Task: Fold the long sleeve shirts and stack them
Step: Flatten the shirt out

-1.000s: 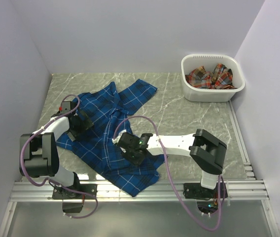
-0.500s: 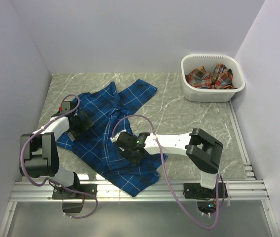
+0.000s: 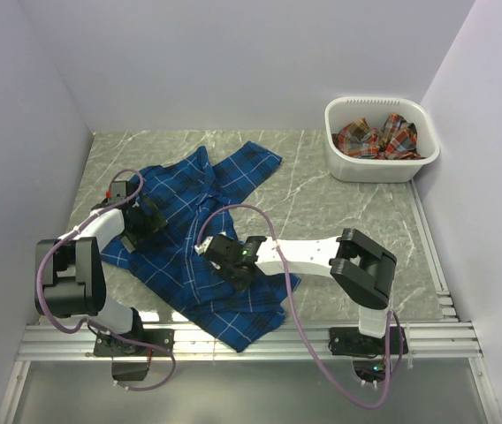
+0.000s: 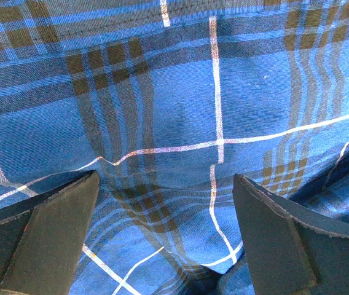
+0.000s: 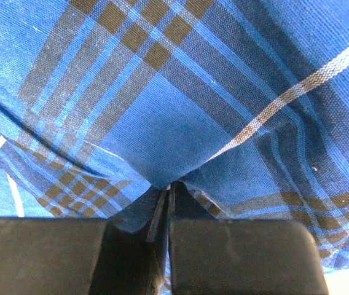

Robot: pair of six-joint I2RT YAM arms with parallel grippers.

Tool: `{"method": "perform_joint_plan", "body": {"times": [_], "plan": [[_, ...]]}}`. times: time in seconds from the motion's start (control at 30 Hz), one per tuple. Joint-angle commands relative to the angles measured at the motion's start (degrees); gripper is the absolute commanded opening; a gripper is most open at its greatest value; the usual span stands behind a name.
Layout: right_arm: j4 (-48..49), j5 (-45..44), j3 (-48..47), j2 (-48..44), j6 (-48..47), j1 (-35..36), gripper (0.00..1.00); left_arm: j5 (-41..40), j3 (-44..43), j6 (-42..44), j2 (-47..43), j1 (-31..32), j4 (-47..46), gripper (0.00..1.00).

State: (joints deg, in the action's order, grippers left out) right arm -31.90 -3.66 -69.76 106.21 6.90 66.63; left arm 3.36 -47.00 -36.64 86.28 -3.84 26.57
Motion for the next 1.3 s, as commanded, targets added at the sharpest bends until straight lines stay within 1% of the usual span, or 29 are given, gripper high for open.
{"method": "perform_joint_plan", "body": {"times": [0.0, 0.17, 0.27, 0.37, 0.57, 0.6, 0.7, 0.77, 0.9, 0.93, 1.0, 1.17, 1.27], "plan": [[-2.89, -1.52, 0.41, -3.73, -0.30, 0.43, 0.00, -1.33, 0.86, 1.40, 0.47, -0.38, -0.11, 0.98], [-7.81, -1.62, 2.08, -10.83, -0.04, 0.69, 0.00, -1.68, 0.60, 1.49, 1.08, -0.38, 0.15, 0.98], [-12.56, -0.39, 2.61, -13.30, 0.22, 0.78, 0.00, -1.95, 0.60, 1.40, 1.17, -0.38, 0.24, 0.98], [-17.91, 1.11, 3.40, -14.98, 0.57, 1.13, 0.02, -2.12, 0.51, 1.49, 1.52, -0.47, 0.42, 0.98], [-24.25, 1.46, 3.93, -15.86, 2.07, 1.83, 0.04, -2.83, 0.42, 1.49, 1.79, -0.38, 0.68, 0.98], [-25.48, 1.12, 3.84, -15.86, 2.33, 2.01, 0.06, -2.91, 0.33, 1.49, 1.70, -0.56, 0.77, 0.98], [-26.80, 2.17, 3.49, -15.51, 2.42, 2.80, 0.06, -3.00, 0.33, 1.49, 1.79, -0.47, 0.85, 0.98], [-26.64, 2.16, 3.49, -15.34, 2.42, 2.98, 0.09, -3.09, 0.42, 1.49, 1.79, -0.47, 0.85, 0.98], [-27.25, 1.99, 3.23, -14.55, 2.51, 3.42, 0.24, -3.18, 0.33, 1.57, 1.79, -0.47, 0.94, 0.98], [-27.60, 2.17, 2.96, -14.37, 2.68, 3.50, 0.26, -3.18, 0.33, 1.57, 1.70, -0.47, 1.03, 0.98], [-28.30, 2.17, 2.35, -13.75, 3.03, 3.50, 0.28, -3.18, 0.42, 1.57, 1.79, -0.47, 1.12, 0.98], [-27.26, 1.73, 2.87, -13.14, 3.47, 3.51, 0.27, -3.00, 0.33, 1.57, 1.79, -0.47, 0.85, 0.98], [-22.00, 3.13, 3.14, -14.36, 3.56, 3.85, 0.30, -2.48, 0.51, 1.49, 1.52, -0.47, 0.68, 0.98]]}}
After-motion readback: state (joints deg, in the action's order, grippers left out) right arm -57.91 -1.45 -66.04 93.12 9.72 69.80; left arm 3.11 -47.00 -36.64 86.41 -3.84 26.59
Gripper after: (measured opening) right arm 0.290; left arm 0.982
